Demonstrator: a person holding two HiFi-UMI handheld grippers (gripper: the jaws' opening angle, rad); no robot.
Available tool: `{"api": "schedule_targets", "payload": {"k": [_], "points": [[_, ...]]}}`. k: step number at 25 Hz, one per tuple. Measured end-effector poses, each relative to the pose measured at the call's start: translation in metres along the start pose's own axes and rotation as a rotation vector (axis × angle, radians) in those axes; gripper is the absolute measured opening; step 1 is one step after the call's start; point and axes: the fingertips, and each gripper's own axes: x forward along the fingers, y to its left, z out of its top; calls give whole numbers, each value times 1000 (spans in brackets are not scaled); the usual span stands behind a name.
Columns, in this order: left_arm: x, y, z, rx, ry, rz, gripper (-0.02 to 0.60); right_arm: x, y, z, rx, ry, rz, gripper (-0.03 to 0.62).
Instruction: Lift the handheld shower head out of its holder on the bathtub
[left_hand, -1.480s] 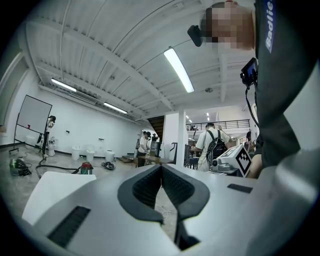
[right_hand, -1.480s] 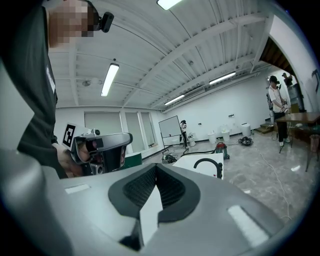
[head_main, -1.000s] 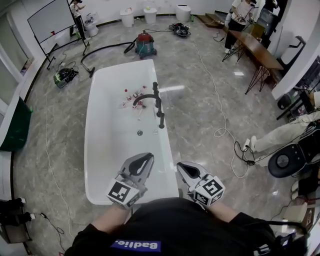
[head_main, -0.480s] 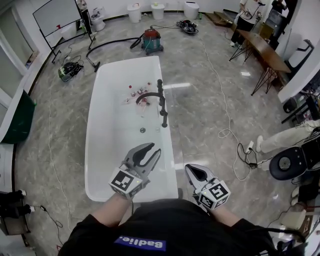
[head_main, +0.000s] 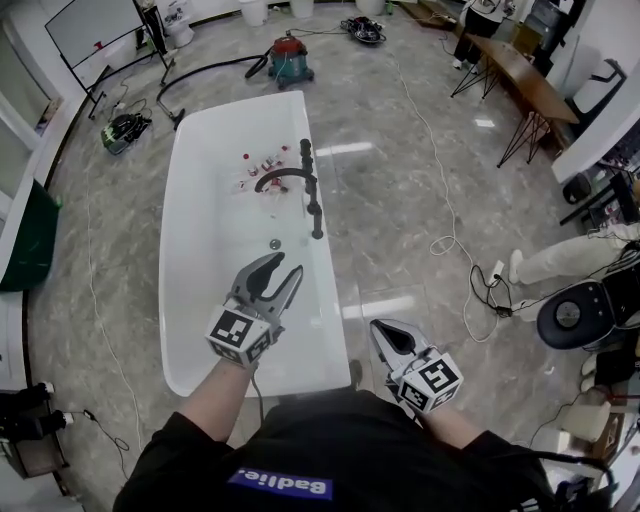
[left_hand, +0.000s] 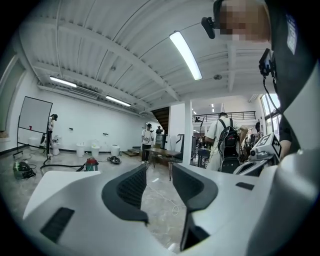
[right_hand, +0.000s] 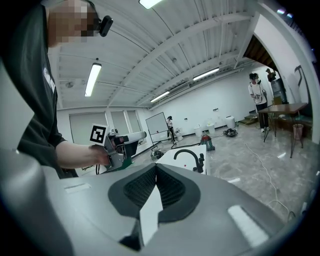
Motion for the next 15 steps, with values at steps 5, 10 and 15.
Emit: {"api": "schedule_targets", "payload": {"k": [5, 10, 15], "points": [[29, 15, -21, -19, 14, -9, 175, 2, -17, -9, 19, 6, -11, 3], [57, 32, -42, -21, 40, -24, 195, -3, -29, -10, 26, -1, -33, 3], [86, 38, -55, 17, 28, -36, 195, -19, -48, -22, 44, 12, -84, 3]]}}
